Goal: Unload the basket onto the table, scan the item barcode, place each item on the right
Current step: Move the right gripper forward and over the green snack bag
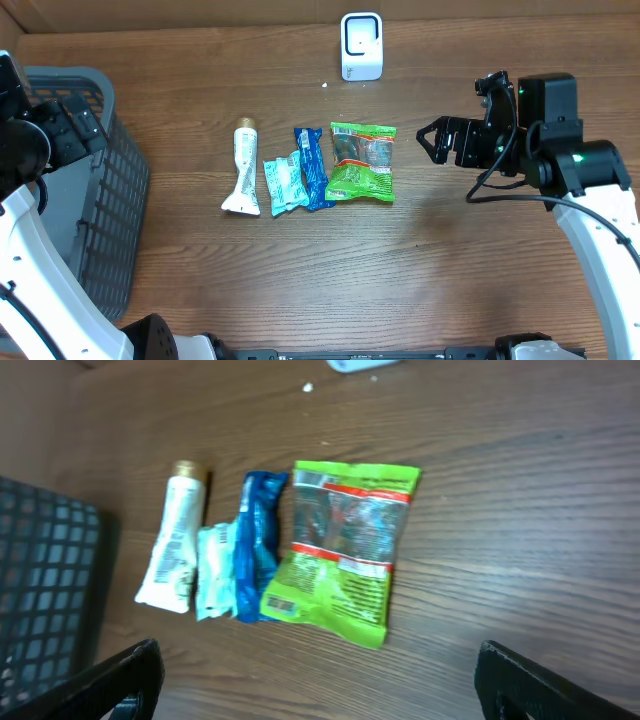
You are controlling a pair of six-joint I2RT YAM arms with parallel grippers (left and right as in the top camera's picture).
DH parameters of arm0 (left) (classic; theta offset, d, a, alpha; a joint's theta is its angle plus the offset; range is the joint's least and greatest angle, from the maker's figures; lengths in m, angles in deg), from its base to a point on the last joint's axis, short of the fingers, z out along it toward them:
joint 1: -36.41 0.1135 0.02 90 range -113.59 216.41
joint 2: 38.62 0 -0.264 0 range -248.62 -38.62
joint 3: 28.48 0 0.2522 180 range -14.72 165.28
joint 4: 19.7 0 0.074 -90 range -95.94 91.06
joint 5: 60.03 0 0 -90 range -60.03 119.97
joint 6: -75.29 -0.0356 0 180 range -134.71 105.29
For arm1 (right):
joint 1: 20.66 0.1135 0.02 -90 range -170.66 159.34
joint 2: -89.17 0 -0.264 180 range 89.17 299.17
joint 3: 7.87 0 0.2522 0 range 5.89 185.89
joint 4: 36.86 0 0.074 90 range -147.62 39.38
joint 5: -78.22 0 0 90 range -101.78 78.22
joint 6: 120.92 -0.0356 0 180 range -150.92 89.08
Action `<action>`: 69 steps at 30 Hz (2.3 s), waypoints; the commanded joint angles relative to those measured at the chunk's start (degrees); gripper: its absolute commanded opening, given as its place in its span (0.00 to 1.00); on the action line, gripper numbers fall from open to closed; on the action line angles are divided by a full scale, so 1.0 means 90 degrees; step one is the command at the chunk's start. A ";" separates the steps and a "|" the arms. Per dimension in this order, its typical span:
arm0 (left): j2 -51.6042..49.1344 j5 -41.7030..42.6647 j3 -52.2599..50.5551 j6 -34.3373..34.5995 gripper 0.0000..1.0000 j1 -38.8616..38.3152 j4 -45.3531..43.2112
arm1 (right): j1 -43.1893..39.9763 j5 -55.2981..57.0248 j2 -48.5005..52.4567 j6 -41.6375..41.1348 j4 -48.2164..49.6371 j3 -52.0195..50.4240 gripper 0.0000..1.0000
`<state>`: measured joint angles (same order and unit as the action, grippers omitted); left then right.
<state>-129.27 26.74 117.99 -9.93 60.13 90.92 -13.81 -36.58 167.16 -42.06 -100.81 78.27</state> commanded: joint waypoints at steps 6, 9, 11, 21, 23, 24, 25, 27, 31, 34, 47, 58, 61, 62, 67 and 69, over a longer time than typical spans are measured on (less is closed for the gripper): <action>-0.0010 0.0029 0.0087 0.0090 1.00 0.0029 -0.0007 | 0.0029 0.0231 0.0704 -0.0194 0.0044 0.0080 0.96; -0.0010 0.0029 0.0087 0.0090 1.00 0.0029 -0.0007 | 0.0017 0.0228 0.1042 -0.0437 0.0085 0.0080 0.96; -0.0010 0.0027 0.0087 0.0090 1.00 0.0029 -0.0007 | 0.0017 0.0228 0.1207 -0.0435 0.0109 0.0080 0.94; -0.0010 0.0029 0.0087 0.0090 1.00 0.0029 -0.0007 | 0.0017 0.0255 0.1421 -0.0435 0.0498 0.0078 0.94; -0.0010 0.0029 0.0090 0.0090 1.00 0.0029 -0.0007 | 0.0017 0.0255 0.1421 -0.0435 0.0500 0.0078 0.94; -0.0010 0.0029 0.0090 0.0090 1.00 0.0029 -0.0007 | 0.0017 0.0255 0.1421 -0.0432 0.0495 0.0078 0.94; -0.0010 0.0029 0.0090 0.0090 1.00 0.0029 -0.0007 | 0.0017 0.0255 0.1421 -0.0432 0.0495 0.0078 0.94; -0.0010 0.0029 0.0087 0.0092 1.00 0.0029 -0.0007 | 0.0017 0.0255 0.1421 -0.0435 0.0498 0.0078 0.94; -0.0010 0.0029 0.0090 0.0092 1.00 0.0029 -0.0007 | 0.0017 0.0253 0.1421 -0.0435 0.0503 0.0078 0.94; -0.0010 0.0029 0.0090 0.0090 1.00 0.0029 -0.0007 | 0.0017 0.0255 0.1421 -0.0435 0.0522 0.0078 0.94; -0.0010 0.0029 0.0090 0.0090 1.00 0.0029 -0.0007 | 0.0017 0.0250 0.1719 -0.1326 0.1316 0.0029 0.91; -0.0010 0.0029 0.0087 0.0092 1.00 0.0029 -0.0007 | 0.0056 -0.0673 0.2968 -0.1438 0.2154 0.0029 0.89; -0.0010 0.0029 0.0090 0.0090 1.00 0.0027 -0.0007 | 0.0168 -0.0933 0.3249 -0.1443 0.2314 0.0029 0.86; -0.0010 0.0029 0.0090 0.0092 1.00 0.0029 -0.0007 | 0.0223 -0.0976 0.3334 -0.1462 0.2344 0.0029 0.86; -0.0010 0.0029 0.0090 0.0090 1.00 0.0029 -0.0007 | 0.0622 -0.0913 0.3684 -0.1600 0.2492 0.0029 0.85; -0.0010 0.0029 0.0090 0.0092 1.00 0.0029 -0.0007 | 0.0780 -0.0748 0.3735 -0.1603 0.2548 0.0029 0.85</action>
<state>-129.27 26.72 117.99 -9.93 60.13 90.94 -8.98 -43.55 199.80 -55.85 -78.65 78.25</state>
